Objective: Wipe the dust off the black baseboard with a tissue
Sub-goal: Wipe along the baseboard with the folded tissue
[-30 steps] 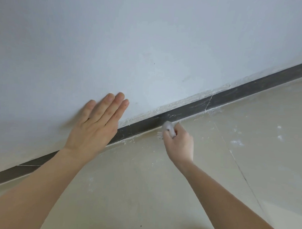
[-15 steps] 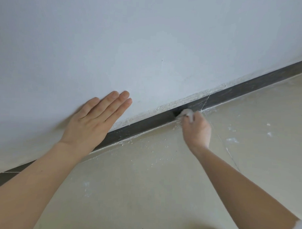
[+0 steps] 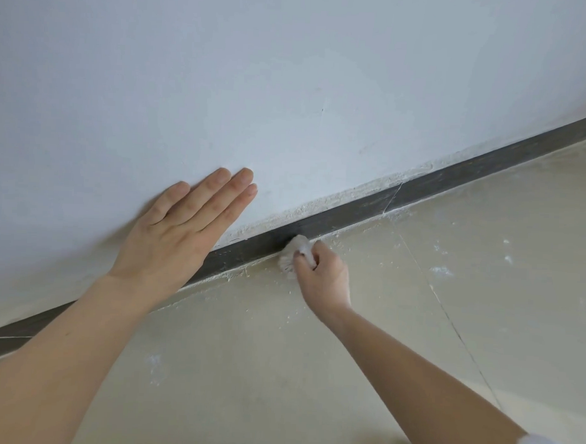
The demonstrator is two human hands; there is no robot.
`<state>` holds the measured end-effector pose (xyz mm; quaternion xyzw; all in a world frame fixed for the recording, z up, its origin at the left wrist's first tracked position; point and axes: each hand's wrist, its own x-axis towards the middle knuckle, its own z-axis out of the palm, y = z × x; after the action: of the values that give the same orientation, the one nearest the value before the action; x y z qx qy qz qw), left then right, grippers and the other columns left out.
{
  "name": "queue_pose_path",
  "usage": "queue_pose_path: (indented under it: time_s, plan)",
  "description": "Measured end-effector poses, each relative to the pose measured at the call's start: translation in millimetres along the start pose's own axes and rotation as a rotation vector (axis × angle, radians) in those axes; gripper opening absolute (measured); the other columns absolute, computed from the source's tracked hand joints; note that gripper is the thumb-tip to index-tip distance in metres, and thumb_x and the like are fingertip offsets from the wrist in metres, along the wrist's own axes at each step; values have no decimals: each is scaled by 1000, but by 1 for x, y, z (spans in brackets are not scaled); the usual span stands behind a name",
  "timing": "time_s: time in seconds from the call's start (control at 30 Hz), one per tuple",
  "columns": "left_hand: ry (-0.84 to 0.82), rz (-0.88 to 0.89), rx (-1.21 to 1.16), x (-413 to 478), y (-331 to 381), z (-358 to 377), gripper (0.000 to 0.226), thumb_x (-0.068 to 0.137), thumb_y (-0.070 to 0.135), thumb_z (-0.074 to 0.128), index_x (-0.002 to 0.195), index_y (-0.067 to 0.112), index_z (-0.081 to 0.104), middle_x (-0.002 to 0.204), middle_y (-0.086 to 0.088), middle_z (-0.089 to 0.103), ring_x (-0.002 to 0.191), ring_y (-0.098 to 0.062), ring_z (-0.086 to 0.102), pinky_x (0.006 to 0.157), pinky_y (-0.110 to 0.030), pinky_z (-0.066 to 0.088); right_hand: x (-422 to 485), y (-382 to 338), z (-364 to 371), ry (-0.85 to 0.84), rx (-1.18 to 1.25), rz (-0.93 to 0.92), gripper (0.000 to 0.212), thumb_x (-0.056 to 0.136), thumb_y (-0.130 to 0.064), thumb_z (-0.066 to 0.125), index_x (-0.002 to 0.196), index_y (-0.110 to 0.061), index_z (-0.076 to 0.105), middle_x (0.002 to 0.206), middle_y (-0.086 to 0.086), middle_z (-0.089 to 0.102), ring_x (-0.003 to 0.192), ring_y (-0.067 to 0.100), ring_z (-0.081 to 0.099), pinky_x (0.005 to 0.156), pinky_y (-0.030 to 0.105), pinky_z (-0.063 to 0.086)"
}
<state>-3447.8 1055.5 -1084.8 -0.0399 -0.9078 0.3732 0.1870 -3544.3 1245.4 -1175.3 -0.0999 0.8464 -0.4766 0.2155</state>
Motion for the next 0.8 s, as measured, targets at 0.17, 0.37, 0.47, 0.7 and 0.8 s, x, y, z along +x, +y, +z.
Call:
queue_pose_path:
  time_s: [0.17, 0.37, 0.47, 0.7, 0.8]
  plan:
    - [20, -17, -7, 1, 1, 0, 88, 79, -3, 51, 155, 19, 14, 161, 6, 1, 148, -13, -5, 119, -31, -8, 39, 9, -33, 289, 163, 193, 29, 84, -10, 53, 59, -13, 38, 55, 0, 39, 55, 17, 39, 50, 33, 38]
    - [3, -24, -24, 0, 2, 0, 87, 79, -3, 52, 155, 20, 16, 161, 7, 5, 148, -13, -4, 119, -31, -7, 72, 29, -94, 452, 1008, 544, 12, 85, -10, 53, 86, -7, 65, 71, 8, 63, 53, 15, 61, 48, 21, 52]
    - [5, -48, -68, 1, 1, -1, 89, 78, -5, 52, 155, 20, 14, 161, 9, 3, 148, -11, -5, 119, -30, -9, 51, 34, -90, 335, 734, 482, 11, 82, -8, 56, 71, -8, 59, 56, 6, 54, 48, 23, 53, 45, 23, 47]
    - [-22, -50, -79, 1, 4, -2, 90, 78, -5, 53, 155, 20, 14, 161, 9, 2, 148, -11, -7, 119, -30, -12, -10, 6, -18, -58, -14, -44, 34, 79, -16, 55, 58, -18, 28, 53, -3, 30, 48, 15, 35, 45, 26, 29]
    - [-16, -21, -29, 1, 2, -2, 87, 79, -3, 54, 155, 19, 16, 161, 6, 5, 148, -13, -6, 118, -32, -10, -14, -25, 0, -115, -161, -270, 40, 85, -22, 56, 61, -21, 25, 52, -4, 31, 52, 19, 31, 46, 27, 25]
